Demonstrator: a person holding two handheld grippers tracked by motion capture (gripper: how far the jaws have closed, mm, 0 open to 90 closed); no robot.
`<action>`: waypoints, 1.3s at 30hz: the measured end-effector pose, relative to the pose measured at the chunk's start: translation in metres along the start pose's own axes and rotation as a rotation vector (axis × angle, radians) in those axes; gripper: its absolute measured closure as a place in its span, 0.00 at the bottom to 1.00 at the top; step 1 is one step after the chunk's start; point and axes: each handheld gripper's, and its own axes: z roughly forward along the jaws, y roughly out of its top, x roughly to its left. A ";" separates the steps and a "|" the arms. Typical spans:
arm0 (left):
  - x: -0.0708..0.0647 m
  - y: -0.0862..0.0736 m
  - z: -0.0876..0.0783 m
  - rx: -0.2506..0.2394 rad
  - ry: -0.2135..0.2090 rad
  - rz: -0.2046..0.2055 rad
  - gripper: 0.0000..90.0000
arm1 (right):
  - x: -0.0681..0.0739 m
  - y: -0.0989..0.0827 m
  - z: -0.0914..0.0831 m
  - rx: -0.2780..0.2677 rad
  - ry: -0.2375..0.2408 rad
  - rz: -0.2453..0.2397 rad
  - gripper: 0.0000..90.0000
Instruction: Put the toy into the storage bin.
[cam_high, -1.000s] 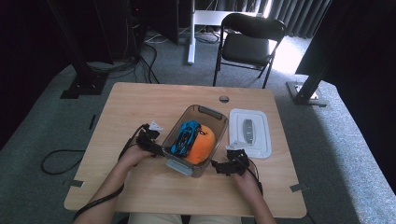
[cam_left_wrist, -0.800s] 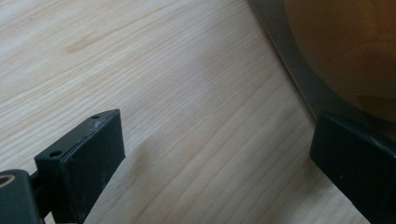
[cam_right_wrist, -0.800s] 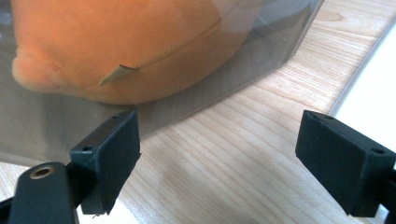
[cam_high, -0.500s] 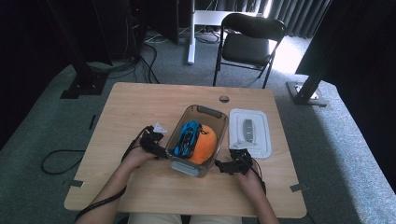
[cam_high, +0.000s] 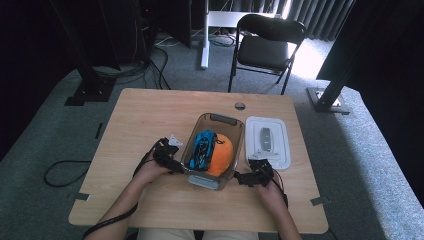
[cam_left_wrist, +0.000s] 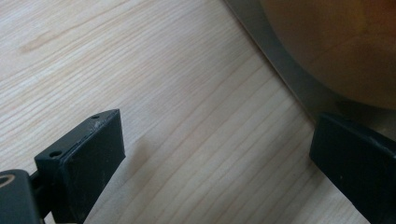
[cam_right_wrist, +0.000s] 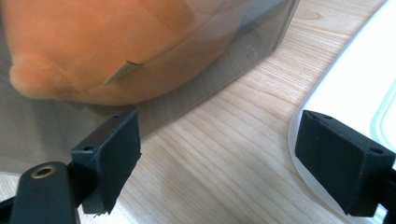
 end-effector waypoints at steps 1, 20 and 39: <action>-0.001 0.000 0.000 -0.001 -0.001 -0.004 0.04 | 0.000 0.000 -0.001 -0.002 0.000 0.003 0.15; -0.023 0.006 0.006 0.031 0.012 0.035 0.04 | -0.008 -0.015 -0.017 -0.017 -0.005 0.031 0.15; -0.033 0.000 0.007 0.018 -0.013 0.062 0.03 | -0.022 -0.022 -0.037 -0.054 -0.073 0.073 0.15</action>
